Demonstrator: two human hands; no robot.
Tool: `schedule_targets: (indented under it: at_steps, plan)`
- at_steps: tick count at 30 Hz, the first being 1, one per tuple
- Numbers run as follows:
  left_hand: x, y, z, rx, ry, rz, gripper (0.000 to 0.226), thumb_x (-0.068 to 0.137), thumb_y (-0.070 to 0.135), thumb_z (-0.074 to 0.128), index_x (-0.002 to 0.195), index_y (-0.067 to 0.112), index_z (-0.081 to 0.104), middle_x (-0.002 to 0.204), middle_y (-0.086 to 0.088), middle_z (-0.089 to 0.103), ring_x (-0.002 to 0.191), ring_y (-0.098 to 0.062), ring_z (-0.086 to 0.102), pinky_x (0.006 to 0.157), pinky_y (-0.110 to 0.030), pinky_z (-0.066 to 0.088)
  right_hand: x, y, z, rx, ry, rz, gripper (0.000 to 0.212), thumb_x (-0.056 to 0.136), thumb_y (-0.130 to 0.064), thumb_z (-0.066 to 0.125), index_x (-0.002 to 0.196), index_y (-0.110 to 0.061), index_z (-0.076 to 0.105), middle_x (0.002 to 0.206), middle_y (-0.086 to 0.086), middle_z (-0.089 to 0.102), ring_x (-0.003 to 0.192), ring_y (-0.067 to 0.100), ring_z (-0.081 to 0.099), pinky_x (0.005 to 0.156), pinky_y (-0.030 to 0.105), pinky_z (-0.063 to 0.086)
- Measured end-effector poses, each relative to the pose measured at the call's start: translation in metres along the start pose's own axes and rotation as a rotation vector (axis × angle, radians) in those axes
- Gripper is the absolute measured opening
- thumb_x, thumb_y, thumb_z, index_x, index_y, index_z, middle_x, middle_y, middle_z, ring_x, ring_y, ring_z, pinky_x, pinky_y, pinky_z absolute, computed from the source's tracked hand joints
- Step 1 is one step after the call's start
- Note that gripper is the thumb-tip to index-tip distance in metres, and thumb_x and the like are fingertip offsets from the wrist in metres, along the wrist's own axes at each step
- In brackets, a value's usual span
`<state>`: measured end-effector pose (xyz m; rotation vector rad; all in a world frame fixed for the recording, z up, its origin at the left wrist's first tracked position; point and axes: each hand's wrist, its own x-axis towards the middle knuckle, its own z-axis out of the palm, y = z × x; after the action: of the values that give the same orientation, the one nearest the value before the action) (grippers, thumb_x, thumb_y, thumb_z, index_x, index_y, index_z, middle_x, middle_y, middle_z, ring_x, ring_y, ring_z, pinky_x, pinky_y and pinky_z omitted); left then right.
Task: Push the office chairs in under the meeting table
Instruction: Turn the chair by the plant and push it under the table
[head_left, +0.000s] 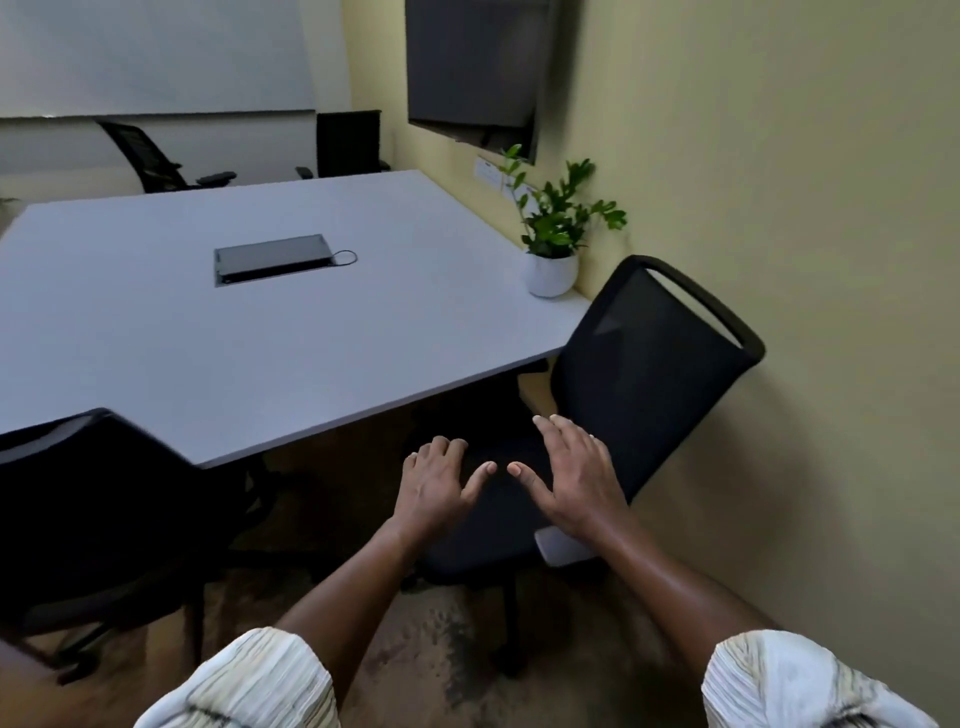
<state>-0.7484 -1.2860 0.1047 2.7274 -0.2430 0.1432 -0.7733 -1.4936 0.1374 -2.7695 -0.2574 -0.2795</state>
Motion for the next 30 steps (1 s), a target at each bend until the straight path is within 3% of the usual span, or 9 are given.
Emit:
schedule_targets:
  at_steps: [8, 15, 23, 26, 30]
  plan:
    - [0.059, 0.087, 0.073, -0.052, -0.079, 0.025, 0.060, 0.097, 0.067, 0.037, 0.131, 0.021, 0.056, 0.126, -0.002, 0.057, 0.121, -0.024, 0.053, 0.104, -0.042, 0.039, 0.035, 0.123, -0.048, -0.094, 0.052, 0.116, 0.089, 0.092, -0.077, 0.026, 0.153, -0.013, 0.039, 0.152, 0.013, 0.046, 0.143, 0.030, 0.041, 0.115, 0.051, 0.035]
    - [0.123, 0.153, 0.132, -0.204, -0.132, -0.072, 0.058, 0.098, 0.066, 0.038, 0.129, 0.020, 0.056, 0.127, -0.003, 0.056, 0.120, -0.025, 0.054, 0.103, -0.043, 0.041, 0.107, 0.217, -0.094, -0.158, 0.064, 0.090, 0.076, 0.097, -0.063, 0.049, 0.153, -0.012, 0.039, 0.152, 0.014, 0.045, 0.142, 0.031, 0.040, 0.115, 0.051, 0.032]
    - [0.152, 0.205, 0.200, -0.583, -0.251, -0.482, 0.057, 0.097, 0.065, 0.044, 0.118, 0.015, 0.061, 0.115, -0.006, 0.063, 0.106, -0.025, 0.062, 0.098, -0.050, 0.050, 0.175, 0.293, -0.136, -0.207, 0.045, 0.060, 0.075, 0.097, -0.058, 0.054, 0.152, -0.011, 0.037, 0.149, 0.013, 0.045, 0.137, 0.032, 0.044, 0.110, 0.052, 0.039]
    - [0.144, 0.207, 0.227, -0.538, -0.287, -0.558, 0.058, 0.097, 0.065, 0.043, 0.121, 0.015, 0.059, 0.119, -0.006, 0.061, 0.107, -0.024, 0.061, 0.098, -0.049, 0.051, 0.197, 0.311, -0.139, -0.209, -0.023, 0.046, 0.076, 0.095, -0.055, 0.060, 0.153, -0.013, 0.035, 0.151, 0.013, 0.041, 0.136, 0.033, 0.042, 0.106, 0.052, 0.043]
    - [0.134, 0.214, 0.270, -0.369, -0.342, -0.555, 0.061, 0.098, 0.064, 0.043, 0.139, 0.019, 0.051, 0.136, -0.006, 0.053, 0.121, -0.024, 0.054, 0.105, -0.046, 0.045, 0.224, 0.336, -0.131, -0.247, -0.172, 0.000, 0.076, 0.094, -0.052, 0.065, 0.154, -0.017, 0.034, 0.158, 0.014, 0.030, 0.142, 0.036, 0.035, 0.109, 0.051, 0.042]
